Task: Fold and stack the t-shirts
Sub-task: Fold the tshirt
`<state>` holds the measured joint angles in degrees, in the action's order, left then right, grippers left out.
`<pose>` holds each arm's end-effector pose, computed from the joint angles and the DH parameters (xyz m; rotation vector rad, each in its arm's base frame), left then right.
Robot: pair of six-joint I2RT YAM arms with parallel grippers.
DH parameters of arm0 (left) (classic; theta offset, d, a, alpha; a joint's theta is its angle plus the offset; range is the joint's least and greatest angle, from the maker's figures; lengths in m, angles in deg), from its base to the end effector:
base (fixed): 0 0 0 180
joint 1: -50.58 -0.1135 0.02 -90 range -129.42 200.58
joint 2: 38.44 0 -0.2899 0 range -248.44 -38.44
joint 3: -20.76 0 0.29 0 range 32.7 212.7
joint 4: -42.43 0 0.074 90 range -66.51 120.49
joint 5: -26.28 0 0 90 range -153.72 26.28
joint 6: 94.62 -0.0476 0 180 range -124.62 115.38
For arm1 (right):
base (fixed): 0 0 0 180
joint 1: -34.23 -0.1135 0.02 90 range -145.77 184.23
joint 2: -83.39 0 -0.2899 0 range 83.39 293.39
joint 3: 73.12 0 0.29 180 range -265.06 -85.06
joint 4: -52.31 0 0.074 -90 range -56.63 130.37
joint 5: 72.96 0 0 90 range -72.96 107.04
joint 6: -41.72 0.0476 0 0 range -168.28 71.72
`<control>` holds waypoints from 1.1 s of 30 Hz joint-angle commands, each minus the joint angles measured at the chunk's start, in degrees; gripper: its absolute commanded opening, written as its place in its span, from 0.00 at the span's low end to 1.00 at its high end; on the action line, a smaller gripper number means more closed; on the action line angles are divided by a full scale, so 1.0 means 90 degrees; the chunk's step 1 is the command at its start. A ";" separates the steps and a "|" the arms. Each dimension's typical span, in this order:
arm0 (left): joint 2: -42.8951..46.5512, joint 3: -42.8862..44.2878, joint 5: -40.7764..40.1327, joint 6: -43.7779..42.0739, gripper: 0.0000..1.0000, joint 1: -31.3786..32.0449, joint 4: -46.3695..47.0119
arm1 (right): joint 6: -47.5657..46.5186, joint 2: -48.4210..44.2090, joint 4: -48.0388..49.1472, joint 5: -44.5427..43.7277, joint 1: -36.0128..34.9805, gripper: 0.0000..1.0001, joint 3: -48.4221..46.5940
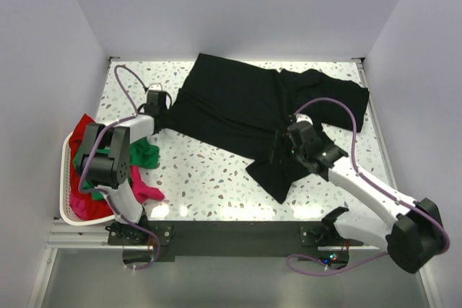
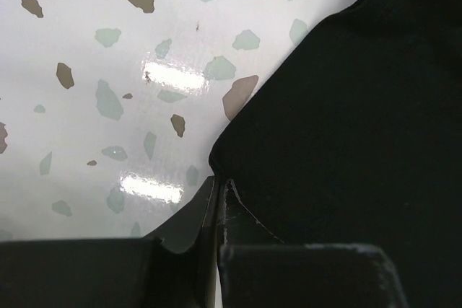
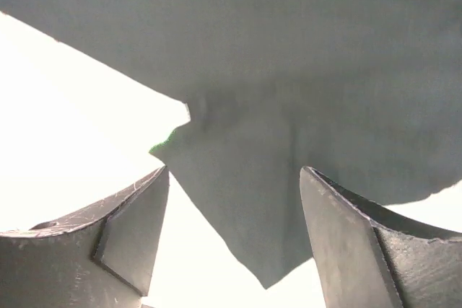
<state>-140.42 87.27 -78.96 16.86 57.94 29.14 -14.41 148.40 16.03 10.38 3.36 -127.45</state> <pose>0.3938 -0.0382 0.1386 -0.4116 2.3485 0.0854 0.2305 0.1314 0.2339 0.1188 2.4171 0.3919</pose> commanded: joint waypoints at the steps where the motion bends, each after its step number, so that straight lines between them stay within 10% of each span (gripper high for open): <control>1: 0.0344 -0.0037 -0.0064 -0.0111 0.00 -0.0055 0.0374 | 0.0835 -0.0562 -0.1288 -0.0374 -0.0444 0.72 0.0548; 13: 0.0530 -0.0057 0.0063 -0.0208 0.00 -0.0055 0.0520 | 0.3375 -0.0526 -0.2414 -0.1223 -0.2721 0.61 0.0920; 33: 0.0666 -0.0116 0.0044 -0.0228 0.00 -0.0055 0.0501 | 0.4098 -0.0319 -0.1720 -0.1839 -0.3035 0.46 0.1584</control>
<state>-137.01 86.65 -78.44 15.76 57.92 31.29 19.84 146.54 -1.74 -3.08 -23.62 -114.47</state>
